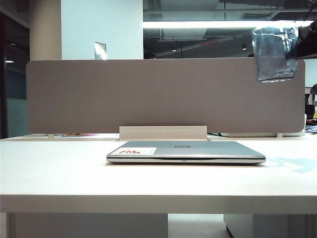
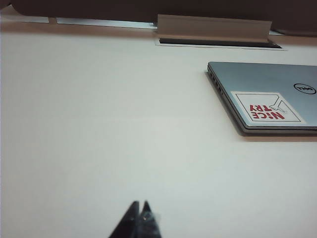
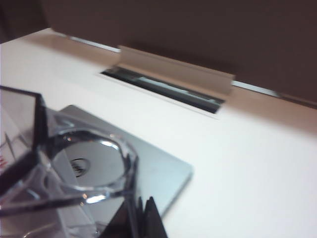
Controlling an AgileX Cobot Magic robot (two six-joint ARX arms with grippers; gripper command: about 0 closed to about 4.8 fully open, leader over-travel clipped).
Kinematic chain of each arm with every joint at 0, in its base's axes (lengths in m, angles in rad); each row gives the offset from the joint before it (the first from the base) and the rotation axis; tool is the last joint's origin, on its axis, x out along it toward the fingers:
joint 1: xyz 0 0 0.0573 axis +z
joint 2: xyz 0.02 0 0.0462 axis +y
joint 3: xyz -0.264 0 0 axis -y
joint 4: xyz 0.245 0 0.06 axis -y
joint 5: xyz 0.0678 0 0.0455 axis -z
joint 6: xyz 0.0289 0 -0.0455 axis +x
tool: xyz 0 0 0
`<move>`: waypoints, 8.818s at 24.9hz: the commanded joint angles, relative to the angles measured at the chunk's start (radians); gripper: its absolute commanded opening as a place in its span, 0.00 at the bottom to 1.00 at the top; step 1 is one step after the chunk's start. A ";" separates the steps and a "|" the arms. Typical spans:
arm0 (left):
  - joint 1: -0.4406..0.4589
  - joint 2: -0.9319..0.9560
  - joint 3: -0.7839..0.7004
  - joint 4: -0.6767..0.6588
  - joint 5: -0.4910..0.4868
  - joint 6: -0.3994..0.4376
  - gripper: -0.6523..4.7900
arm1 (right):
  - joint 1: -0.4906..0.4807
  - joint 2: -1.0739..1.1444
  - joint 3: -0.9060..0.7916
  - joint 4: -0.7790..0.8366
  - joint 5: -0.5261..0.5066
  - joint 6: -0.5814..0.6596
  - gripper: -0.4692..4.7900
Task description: Pick up the water cup and place it on the side of the laptop close to you.
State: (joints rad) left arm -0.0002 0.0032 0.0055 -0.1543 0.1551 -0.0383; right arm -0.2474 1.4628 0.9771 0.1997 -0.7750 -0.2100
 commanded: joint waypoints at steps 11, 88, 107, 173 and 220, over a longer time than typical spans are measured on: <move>0.002 0.001 0.002 -0.009 0.007 -0.003 0.11 | 0.167 -0.164 -0.063 -0.166 0.015 0.067 0.08; 0.002 0.001 0.002 -0.008 0.006 -0.003 0.11 | 0.782 0.397 -0.589 1.087 1.004 0.366 0.13; 0.002 0.001 0.002 -0.008 0.006 -0.003 0.11 | 0.783 0.397 -0.589 1.085 0.997 0.367 0.30; 0.002 0.001 0.002 -0.010 0.006 -0.002 0.11 | 0.656 -0.611 -0.976 0.704 1.053 0.222 0.08; 0.002 0.001 0.002 -0.010 0.006 -0.002 0.11 | 0.229 -1.463 -0.977 -0.252 0.783 0.288 0.08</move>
State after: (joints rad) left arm -0.0002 0.0029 0.0055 -0.1543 0.1558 -0.0395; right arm -0.0185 0.0013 0.0063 -0.0666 0.0032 0.0822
